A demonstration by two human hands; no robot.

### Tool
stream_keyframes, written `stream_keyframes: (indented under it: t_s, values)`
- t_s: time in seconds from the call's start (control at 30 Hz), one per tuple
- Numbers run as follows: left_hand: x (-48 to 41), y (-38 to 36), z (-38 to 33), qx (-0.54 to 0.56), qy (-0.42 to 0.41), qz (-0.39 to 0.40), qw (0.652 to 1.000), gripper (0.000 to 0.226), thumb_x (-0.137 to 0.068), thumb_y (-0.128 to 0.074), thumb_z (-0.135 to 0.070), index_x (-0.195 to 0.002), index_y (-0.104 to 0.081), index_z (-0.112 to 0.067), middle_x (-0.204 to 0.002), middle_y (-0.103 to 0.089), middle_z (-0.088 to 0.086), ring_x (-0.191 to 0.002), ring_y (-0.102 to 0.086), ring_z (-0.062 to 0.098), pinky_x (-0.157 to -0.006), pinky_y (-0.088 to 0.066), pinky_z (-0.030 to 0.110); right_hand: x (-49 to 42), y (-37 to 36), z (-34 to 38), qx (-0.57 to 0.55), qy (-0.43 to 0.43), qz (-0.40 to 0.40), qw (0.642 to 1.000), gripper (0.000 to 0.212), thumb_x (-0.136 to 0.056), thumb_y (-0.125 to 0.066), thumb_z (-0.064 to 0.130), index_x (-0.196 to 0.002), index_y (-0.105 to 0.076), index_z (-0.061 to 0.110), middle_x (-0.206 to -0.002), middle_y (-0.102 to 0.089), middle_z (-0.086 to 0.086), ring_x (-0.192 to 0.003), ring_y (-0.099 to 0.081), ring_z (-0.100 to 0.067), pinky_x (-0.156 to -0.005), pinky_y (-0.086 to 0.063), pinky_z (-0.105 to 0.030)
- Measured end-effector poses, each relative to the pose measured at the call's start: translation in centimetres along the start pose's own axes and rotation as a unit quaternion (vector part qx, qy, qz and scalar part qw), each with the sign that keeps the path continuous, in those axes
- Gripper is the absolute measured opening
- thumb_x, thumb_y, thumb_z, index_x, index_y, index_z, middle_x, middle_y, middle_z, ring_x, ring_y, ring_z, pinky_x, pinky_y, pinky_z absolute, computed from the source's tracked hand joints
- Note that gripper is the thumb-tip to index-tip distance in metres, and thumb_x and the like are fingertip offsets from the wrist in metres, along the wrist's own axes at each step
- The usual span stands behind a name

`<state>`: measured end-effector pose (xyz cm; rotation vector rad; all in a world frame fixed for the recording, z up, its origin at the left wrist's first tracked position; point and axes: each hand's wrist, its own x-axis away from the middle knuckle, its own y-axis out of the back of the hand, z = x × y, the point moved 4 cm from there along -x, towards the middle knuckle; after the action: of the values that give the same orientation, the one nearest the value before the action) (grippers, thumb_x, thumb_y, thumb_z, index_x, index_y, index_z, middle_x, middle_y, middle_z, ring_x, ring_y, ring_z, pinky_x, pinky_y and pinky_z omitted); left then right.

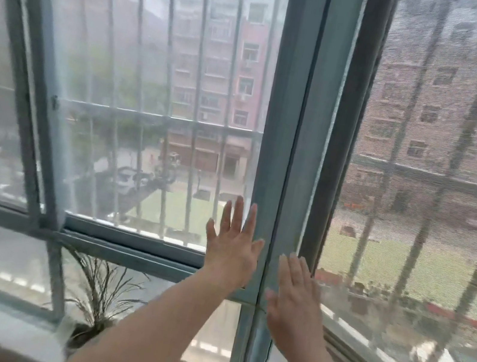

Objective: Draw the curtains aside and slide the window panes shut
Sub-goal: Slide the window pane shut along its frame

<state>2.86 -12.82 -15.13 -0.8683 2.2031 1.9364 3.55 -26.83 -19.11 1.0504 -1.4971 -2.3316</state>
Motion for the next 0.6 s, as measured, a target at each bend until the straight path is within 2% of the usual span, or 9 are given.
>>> stream_keyframes:
  t_s: [0.23, 0.43, 0.6]
  values:
    - [-1.1, 4.6, 16.8, -0.052, 0.068, 0.0, 0.996, 0.065, -0.098, -0.016, -0.046, -0.138, 0.032, -0.027, -0.142, 0.044, -0.002, -0.135, 0.033, 0.019, -0.11, 0.01, 0.051, -6.3, -6.2, 15.1, -0.055, 0.077, 0.018, 0.995, 0.062, -0.097, -0.033, 0.032, -0.149, -0.002, 0.02, -0.158, 0.005, -0.002, -0.143, 0.009, -0.016, -0.114, 0.005, -0.037]
    - [-0.8, 7.6, 29.4, -0.088, 0.136, -0.002, 0.987, 0.065, -0.099, -0.017, -0.046, -0.14, 0.029, -0.026, -0.143, 0.042, -0.001, -0.136, 0.032, 0.02, -0.109, 0.01, 0.052, -10.2, -11.6, 27.0, -0.096, 0.147, 0.035, 0.984, 0.062, -0.097, -0.032, 0.032, -0.148, 0.0, 0.021, -0.158, 0.005, -0.001, -0.143, 0.011, -0.016, -0.114, 0.007, -0.037]
    - [-1.2, 8.5, 37.0, -0.104, 0.186, -0.016, 0.977, 0.065, -0.099, -0.017, -0.045, -0.141, 0.028, -0.026, -0.144, 0.041, -0.001, -0.135, 0.033, 0.019, -0.109, 0.012, 0.052, -12.9, -16.0, 33.8, -0.126, 0.199, 0.052, 0.97, 0.061, -0.097, -0.033, 0.031, -0.148, -0.002, 0.022, -0.158, 0.004, 0.0, -0.142, 0.013, -0.015, -0.111, 0.013, -0.033]
